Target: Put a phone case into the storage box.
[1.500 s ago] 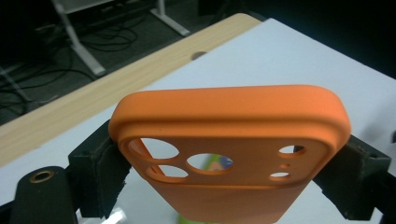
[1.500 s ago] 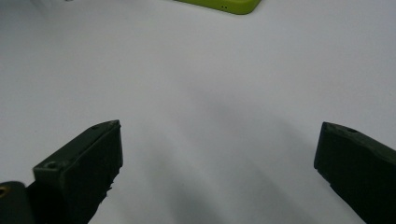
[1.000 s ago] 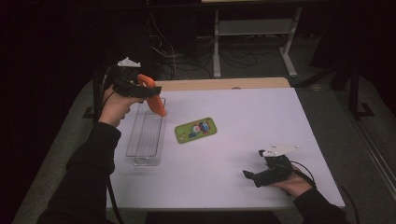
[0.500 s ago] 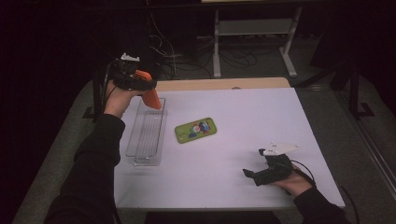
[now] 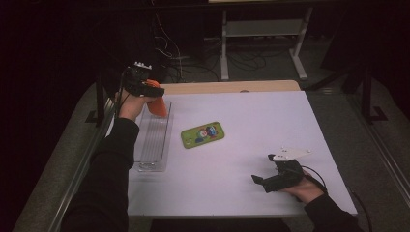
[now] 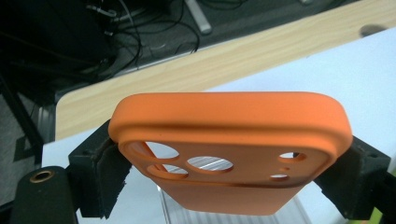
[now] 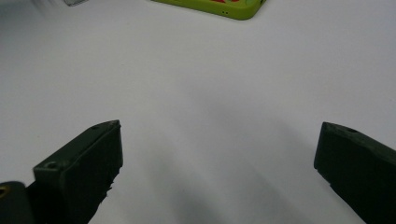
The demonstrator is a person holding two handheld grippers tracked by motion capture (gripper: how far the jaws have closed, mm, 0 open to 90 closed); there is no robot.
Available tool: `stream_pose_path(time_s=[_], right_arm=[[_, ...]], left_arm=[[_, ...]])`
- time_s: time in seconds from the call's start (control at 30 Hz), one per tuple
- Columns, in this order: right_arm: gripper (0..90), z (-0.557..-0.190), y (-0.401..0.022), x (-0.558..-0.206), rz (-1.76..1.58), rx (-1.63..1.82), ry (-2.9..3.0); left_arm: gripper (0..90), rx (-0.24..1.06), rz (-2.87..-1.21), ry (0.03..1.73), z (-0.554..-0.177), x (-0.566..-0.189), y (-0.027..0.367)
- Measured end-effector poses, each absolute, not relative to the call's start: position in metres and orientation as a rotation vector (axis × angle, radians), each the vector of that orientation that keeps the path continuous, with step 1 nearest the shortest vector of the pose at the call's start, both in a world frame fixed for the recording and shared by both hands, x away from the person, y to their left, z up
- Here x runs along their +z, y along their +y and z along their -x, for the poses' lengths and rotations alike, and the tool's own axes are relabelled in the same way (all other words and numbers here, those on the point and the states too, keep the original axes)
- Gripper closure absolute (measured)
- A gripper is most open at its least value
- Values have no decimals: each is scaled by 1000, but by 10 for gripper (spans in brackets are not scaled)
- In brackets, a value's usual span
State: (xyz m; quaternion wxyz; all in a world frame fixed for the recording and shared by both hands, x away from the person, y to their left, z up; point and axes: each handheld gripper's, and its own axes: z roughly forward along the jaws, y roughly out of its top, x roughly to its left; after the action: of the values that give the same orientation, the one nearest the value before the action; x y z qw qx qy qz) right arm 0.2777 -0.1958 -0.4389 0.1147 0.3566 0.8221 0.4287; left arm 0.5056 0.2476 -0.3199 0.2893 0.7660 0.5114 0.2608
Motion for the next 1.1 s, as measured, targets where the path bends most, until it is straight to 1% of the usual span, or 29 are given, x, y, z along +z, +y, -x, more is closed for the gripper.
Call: stream_pose_path(time_s=[0.23, 0.57, 1.1], right_arm=[[5, -278, -195, -439, -1039, 1257, 2413], [5, -278, -195, -440, -1048, 1257, 2413], [5, -278, -196, -440, -1045, 1255, 2416]], left_arm=[[140, 685, -2070, 1410, -512, -335, 244], [137, 691, -2072, 1447, -519, -344, 243], [106, 757, -2048, 1420, -528, -356, 236]])
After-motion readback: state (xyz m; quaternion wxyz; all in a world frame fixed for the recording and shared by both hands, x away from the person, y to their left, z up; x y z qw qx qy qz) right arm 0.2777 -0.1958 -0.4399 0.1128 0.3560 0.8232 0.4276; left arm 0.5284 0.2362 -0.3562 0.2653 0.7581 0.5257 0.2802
